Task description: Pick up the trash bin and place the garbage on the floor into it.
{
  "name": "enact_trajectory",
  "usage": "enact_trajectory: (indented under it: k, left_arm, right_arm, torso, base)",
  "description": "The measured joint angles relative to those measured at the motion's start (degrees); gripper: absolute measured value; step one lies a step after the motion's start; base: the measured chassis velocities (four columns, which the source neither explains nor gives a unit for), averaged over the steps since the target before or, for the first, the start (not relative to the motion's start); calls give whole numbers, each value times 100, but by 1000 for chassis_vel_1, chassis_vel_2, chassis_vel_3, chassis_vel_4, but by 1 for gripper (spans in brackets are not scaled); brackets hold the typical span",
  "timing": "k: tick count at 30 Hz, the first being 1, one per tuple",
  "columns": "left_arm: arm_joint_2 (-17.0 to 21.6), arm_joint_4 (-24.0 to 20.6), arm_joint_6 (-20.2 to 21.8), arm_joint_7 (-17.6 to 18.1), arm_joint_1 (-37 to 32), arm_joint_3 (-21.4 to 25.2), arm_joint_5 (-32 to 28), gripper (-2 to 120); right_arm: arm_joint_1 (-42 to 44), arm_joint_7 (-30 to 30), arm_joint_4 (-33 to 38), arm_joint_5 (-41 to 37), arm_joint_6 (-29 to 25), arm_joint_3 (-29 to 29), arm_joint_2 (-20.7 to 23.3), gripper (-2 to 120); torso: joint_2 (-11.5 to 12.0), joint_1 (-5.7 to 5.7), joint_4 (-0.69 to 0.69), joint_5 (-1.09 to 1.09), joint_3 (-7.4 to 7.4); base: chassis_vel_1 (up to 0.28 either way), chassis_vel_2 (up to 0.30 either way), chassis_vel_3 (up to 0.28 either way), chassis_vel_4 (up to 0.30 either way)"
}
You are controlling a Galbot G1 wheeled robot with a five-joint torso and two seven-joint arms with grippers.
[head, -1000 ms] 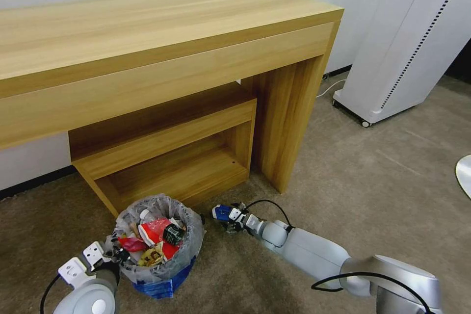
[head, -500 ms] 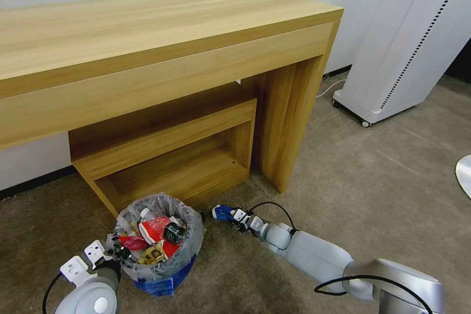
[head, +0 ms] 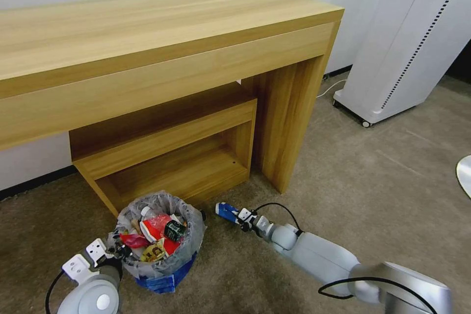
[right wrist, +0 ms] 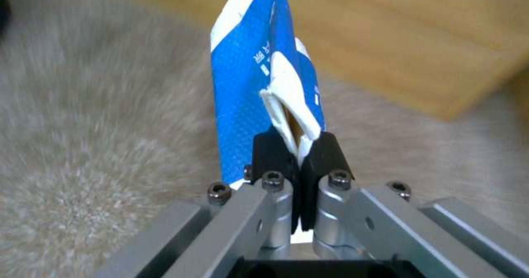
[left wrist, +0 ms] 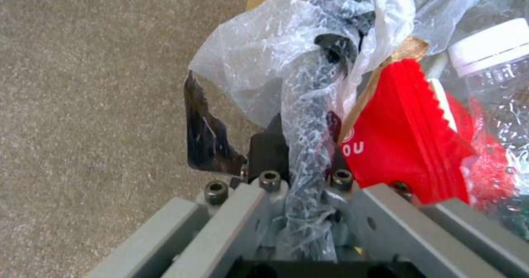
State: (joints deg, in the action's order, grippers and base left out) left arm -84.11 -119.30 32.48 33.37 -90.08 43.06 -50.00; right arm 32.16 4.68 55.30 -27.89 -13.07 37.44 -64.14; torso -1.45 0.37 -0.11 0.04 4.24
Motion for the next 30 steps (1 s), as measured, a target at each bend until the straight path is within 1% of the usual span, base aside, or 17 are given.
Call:
enact_trajectory:
  k: [1,4,5,6,7,8,10,11,12,13,15,20,22,23,25,26,30]
  left_arm:
    - [0,0,0,0,0,0,0,0]
    - [37,15,6,32,26,-8,-15,0]
    - [37,15,6,32,26,-8,-15,0]
    - [44,17,8,34,31,-15,-21,0]
    - [53,17,10,38,35,-21,-27,0]
    - [53,17,10,38,35,-21,-27,0]
    - [62,8,17,53,35,-41,-29,0]
    - [64,-4,25,63,35,-51,-27,0]
    - [64,-4,25,63,35,-51,-27,0]
    - [64,-18,30,69,35,-63,-26,0]
    - [47,-79,77,87,24,-89,-26,0]
    - [24,-178,111,124,8,-108,-29,0]
    - [11,-289,136,165,5,-112,-38,0]
    - [7,-347,146,186,6,-112,-57,0]
    - [5,-393,155,205,3,-110,-78,0]
    - [3,-466,167,225,-12,-98,-103,0]
    - [-3,-615,177,235,-79,-67,-122,0]
  right_arm:
    - [0,0,0,0,0,0,0,0]
    - [391,231,1419,-650,-396,-532,954,0]
    - [391,231,1419,-650,-396,-532,954,0]
    - [483,376,1704,-820,-536,-664,1103,0]
    - [660,754,2217,-1135,-864,-940,1394,0]
    - [660,754,2217,-1135,-864,-940,1394,0]
    - [818,1536,2862,-1611,-1393,-1232,1769,0]
    - [828,1848,3154,-1800,-1527,-1270,1920,0]
    - [828,1848,3154,-1800,-1527,-1270,1920,0]
    - [811,2027,3420,-1958,-1567,-1262,2019,0]
    - [641,2252,4048,-2269,-1473,-1075,2142,0]
    - [280,2212,4586,-2541,-1144,-569,2140,0]
    - [-232,1847,4884,-2752,-822,226,2029,0]
    - [-458,1663,4940,-2787,-689,565,1948,0]
    - [-593,1548,4950,-2790,-620,776,1897,0]
    - [-825,1348,4937,-2772,-506,1121,1810,0]
    - [-1072,1111,4756,-2610,-389,1477,1641,0]
  torso:
    - [0,0,0,0,0]
    - [0,0,-7,-3,0]
    - [0,0,-7,-3,0]
    - [0,0,-3,1,-1]
    - [0,0,-1,-3,0]
    - [0,0,-1,-3,0]
    - [0,0,-2,-4,0]
    - [0,0,-2,-3,0]
    - [0,0,-2,-3,0]
    - [0,0,-3,-4,0]
    - [0,0,-2,-5,0]
    - [0,0,-1,-6,0]
    - [0,0,-1,-4,0]
    - [0,0,0,-5,0]
    - [0,0,0,-5,0]
    - [0,0,0,-4,1]
    - [0,0,0,-4,1]
  base:
    - [0,0,0,0]
    - [0,0,0,0]
    - [0,0,0,0]
    - [0,0,0,0]
    - [0,0,0,0]
    - [0,0,0,0]
    - [0,0,0,0]
    - [0,0,0,0]
    - [0,0,0,0]
    - [0,0,0,0]
    - [0,0,0,0]
    - [0,0,0,0]
    - [0,0,0,0]
    - [0,0,0,0]
    - [0,0,0,0]
    - [0,0,0,0]
    - [0,0,0,0]
